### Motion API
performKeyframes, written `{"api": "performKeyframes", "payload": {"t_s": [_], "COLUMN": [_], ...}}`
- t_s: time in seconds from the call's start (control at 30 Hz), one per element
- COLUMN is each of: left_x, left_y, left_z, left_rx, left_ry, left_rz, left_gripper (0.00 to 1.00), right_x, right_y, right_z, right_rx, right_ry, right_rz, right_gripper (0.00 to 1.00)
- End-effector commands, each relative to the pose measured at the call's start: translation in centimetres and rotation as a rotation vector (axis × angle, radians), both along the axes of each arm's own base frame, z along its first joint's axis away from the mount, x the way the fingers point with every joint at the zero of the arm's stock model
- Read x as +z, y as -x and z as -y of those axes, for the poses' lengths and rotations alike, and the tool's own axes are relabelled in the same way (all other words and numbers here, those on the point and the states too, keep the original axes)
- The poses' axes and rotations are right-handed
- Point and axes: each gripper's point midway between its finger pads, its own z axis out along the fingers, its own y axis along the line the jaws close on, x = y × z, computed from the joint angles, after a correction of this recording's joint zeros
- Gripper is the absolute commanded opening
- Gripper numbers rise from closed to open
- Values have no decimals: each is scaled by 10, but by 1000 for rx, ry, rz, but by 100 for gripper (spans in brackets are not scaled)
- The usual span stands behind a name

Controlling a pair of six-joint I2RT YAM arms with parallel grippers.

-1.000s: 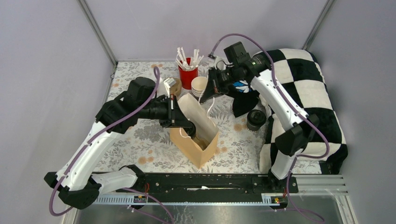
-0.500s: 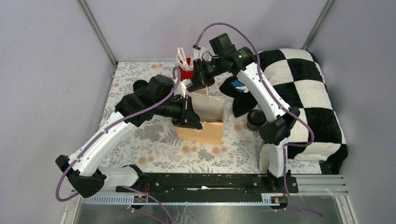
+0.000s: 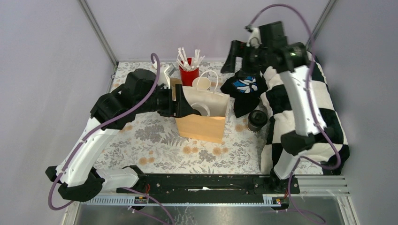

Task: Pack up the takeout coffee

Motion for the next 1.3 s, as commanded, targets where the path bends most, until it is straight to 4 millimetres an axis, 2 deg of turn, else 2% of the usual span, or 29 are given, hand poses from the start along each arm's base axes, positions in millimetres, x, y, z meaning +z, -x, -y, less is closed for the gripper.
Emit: {"api": "performKeyframes", "payload": {"t_s": [0.0,0.07,0.13,0.2,0.23,0.3,0.47,0.6,0.67,0.83,1.13,1.27], "left_x": [19,25,28,28,27,26,27,21,20,19,18,17], "left_y": [-9,-12,-20,-29,-32,-36,-33,-30,-28,-26,-25,-25], "left_z": [-23,-29,-43,-58,-64,-70,-75,-80,-81,-85,-86,-86], "left_rx": [62,97,181,269,308,334,345,349,347,348,348,347], "left_ry": [-28,-32,-54,-94,-110,-133,-125,-139,-141,-150,-156,-160], "left_rz": [159,190,221,238,238,244,259,255,253,256,252,248], "left_gripper": [69,70,72,76,79,80,82,83,84,85,86,86], "right_x": [48,44,23,-6,-28,-54,-133,-178,-194,-215,-227,-232], "right_y": [38,41,29,26,28,34,45,47,52,51,45,44], "right_z": [16,28,78,133,151,168,148,137,139,143,159,168], "right_rx": [26,-28,-280,-497,-535,-560,-471,-433,-429,-434,-470,-493], "right_ry": [-76,-40,151,389,506,624,577,550,568,592,603,586], "right_rz": [113,105,111,85,48,0,-133,-188,-226,-244,-262,-282], "right_gripper": [100,100,100,100,100,100,100,99,98,96,97,94]}}
